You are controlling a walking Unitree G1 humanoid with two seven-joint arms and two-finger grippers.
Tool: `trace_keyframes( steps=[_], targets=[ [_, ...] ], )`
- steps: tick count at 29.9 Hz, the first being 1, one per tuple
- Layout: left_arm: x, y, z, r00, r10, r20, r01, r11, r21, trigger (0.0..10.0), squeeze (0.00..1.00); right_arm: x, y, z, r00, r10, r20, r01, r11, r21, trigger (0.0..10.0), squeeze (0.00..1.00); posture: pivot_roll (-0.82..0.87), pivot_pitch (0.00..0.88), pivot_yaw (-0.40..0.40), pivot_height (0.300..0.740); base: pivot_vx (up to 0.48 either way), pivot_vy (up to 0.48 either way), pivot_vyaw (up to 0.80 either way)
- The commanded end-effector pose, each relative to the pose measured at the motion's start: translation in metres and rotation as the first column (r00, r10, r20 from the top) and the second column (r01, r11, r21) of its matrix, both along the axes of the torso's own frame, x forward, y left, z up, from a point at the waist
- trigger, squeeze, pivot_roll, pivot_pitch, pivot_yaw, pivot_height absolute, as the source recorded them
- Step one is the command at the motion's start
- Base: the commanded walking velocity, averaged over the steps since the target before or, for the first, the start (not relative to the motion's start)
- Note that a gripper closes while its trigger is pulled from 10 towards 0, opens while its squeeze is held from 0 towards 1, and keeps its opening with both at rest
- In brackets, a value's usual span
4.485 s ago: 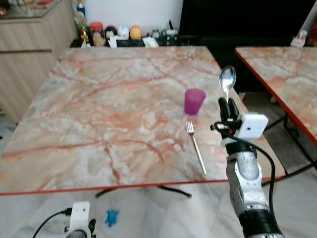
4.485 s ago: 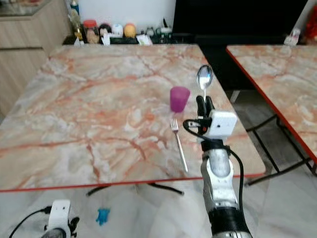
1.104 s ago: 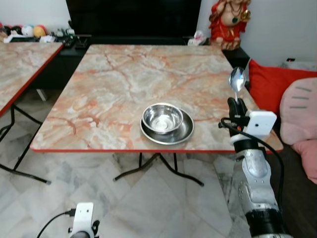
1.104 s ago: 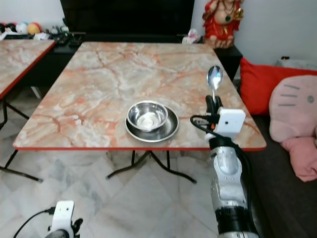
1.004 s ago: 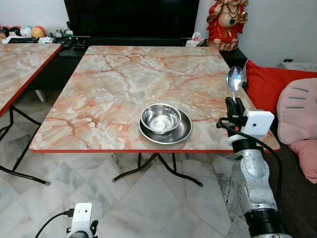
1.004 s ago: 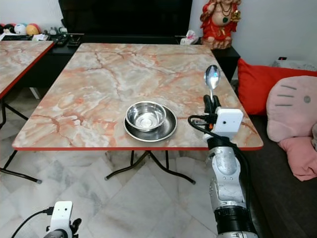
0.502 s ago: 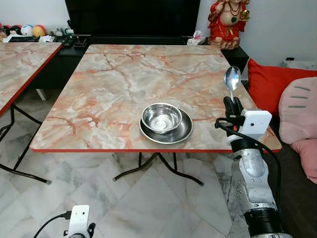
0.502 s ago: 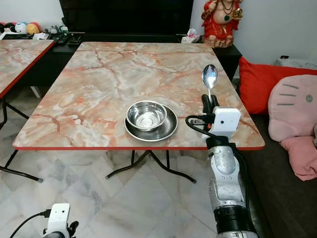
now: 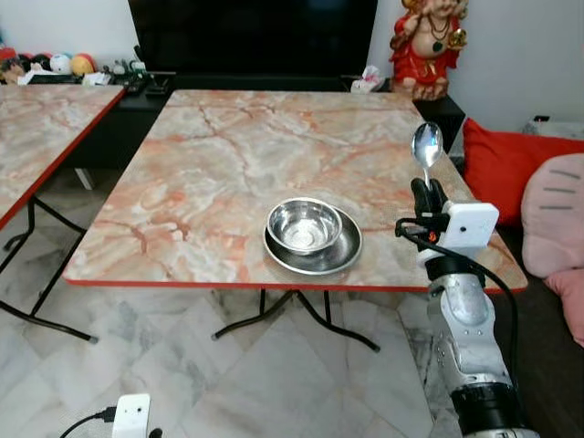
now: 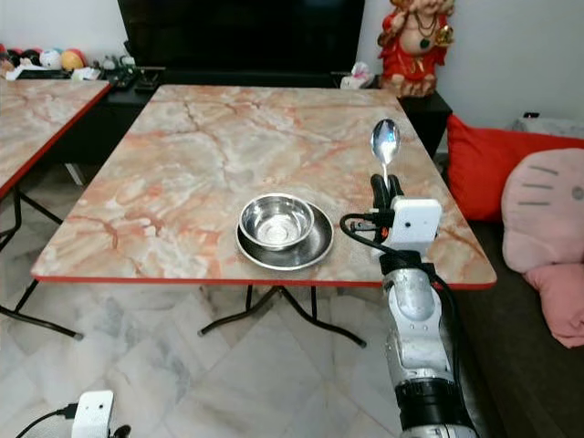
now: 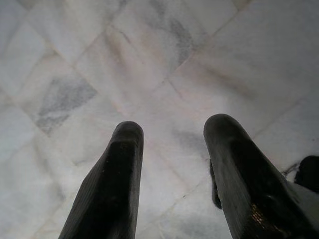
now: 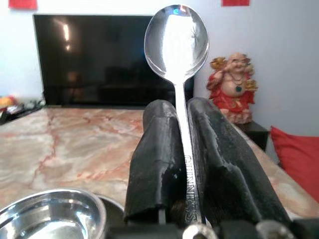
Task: Setting the table
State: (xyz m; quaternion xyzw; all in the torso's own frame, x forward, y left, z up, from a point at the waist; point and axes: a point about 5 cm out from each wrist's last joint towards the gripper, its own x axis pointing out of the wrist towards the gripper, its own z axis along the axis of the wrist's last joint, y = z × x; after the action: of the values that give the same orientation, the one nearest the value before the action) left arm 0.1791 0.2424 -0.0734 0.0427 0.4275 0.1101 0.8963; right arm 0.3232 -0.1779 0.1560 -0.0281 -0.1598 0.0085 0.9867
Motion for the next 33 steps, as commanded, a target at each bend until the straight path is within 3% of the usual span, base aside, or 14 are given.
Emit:
trace_keyframes(
  steps=[1,8,20,27,29,33],
  targets=[
    [0.000,0.001,0.000,1.000,0.005,0.001,-0.005,1.000,-0.001,10.0,0.00,0.003,0.003,0.003,1.000,0.011,0.005,-0.010,1.000,-0.010,10.0,0.00,0.02,0.000,-0.017,0.740,0.315,0.000,0.46],
    [0.007,-0.002,0.003,1.000,0.001,0.017,-0.001,1.000,-0.008,10.0,0.00,0.002,-0.003,0.002,1.000,-0.014,-0.004,0.014,1.000,0.022,10.0,0.00,0.02,0.000,-0.019,0.740,0.313,0.000,0.00],
    [0.004,-0.003,0.001,1.000,0.005,0.010,-0.004,1.000,-0.012,10.0,0.00,0.003,-0.002,0.001,1.000,-0.024,-0.012,0.024,0.999,0.029,10.0,0.00,0.02,0.000,-0.017,0.740,0.303,0.000,0.00],
    [0.005,-0.004,0.001,1.000,-0.004,0.010,0.004,1.000,-0.021,10.0,0.00,0.002,-0.006,-0.001,0.998,-0.064,-0.029,0.065,0.997,0.042,10.0,0.00,0.02,0.000,-0.003,0.740,0.000,0.000,0.00],
    [0.005,-0.003,0.002,1.000,-0.006,0.010,0.006,1.000,-0.020,10.0,0.00,0.002,-0.006,-0.002,0.997,-0.069,-0.042,0.070,0.997,0.026,10.0,0.00,0.02,0.000,-0.001,0.740,0.000,0.000,0.00],
    [0.006,-0.003,0.002,1.000,-0.008,0.012,0.008,1.000,-0.019,10.0,0.00,0.002,-0.021,-0.015,0.973,-0.159,-0.170,0.157,0.987,-0.023,10.0,0.00,0.02,0.000,0.003,0.740,0.000,0.000,0.00]
  ],
)
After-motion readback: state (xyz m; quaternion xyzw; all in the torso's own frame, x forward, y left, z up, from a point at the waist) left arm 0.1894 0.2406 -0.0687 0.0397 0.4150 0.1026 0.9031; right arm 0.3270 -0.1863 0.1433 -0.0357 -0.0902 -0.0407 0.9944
